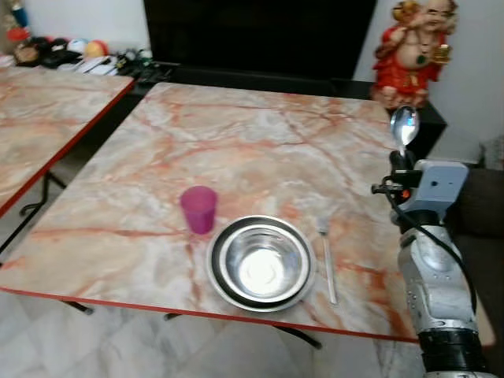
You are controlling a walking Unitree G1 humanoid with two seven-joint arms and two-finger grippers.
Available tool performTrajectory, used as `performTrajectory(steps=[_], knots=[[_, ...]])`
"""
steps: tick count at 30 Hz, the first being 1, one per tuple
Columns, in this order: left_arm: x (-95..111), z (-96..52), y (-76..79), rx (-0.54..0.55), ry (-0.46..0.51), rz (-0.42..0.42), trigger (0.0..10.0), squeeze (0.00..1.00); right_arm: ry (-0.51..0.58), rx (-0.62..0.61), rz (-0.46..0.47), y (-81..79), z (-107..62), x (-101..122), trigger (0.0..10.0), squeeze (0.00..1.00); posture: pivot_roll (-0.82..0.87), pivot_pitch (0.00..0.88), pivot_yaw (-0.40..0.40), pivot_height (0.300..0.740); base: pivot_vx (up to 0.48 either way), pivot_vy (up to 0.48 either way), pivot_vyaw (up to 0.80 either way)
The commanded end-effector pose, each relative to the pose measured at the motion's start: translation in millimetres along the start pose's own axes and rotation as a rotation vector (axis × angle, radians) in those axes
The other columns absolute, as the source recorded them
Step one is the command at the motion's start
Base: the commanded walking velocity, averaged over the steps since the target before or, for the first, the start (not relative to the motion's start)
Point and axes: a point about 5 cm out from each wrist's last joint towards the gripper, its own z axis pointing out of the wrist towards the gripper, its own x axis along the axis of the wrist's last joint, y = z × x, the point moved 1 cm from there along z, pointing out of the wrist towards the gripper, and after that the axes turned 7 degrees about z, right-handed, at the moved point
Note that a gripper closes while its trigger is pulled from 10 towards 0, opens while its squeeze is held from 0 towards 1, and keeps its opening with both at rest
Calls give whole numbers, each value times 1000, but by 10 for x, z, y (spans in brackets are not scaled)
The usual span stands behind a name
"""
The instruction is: Setting the table
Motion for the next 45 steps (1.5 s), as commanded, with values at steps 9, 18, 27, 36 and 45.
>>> performTrajectory(steps=[9, 18, 27, 36, 45], knots=[[-120, -34, -31, 6, -45, 2, 10000, 0, -76, -16, -31, -7, -75, -116, 10000, 0, 45, 124, -48, 740, 0, 160, 0], [-120, -34, -45, 8, -45, 7, 10000, 0, -203, -47, -60, 28, -89, -291, 10000, 0, 45, 128, -44, 740, 0, 0, 0], [-123, -34, -59, 4, -48, 9, 10000, 0, -466, 5, -54, -47, -225, -670, 10000, 0, 47, 139, -40, 740, 0, 0, 0], [-123, -34, -60, -1, -47, 12, 10000, 0, -580, 17, 0, -91, -330, -807, 10000, 0, 47, 145, -39, 740, 0, 0, 0], [-121, -33, -59, -5, -45, 16, 10000, 0, -632, 12, 45, -156, -394, -924, 10000, 0, 50, 149, -38, 740, 0, 0, 0]])
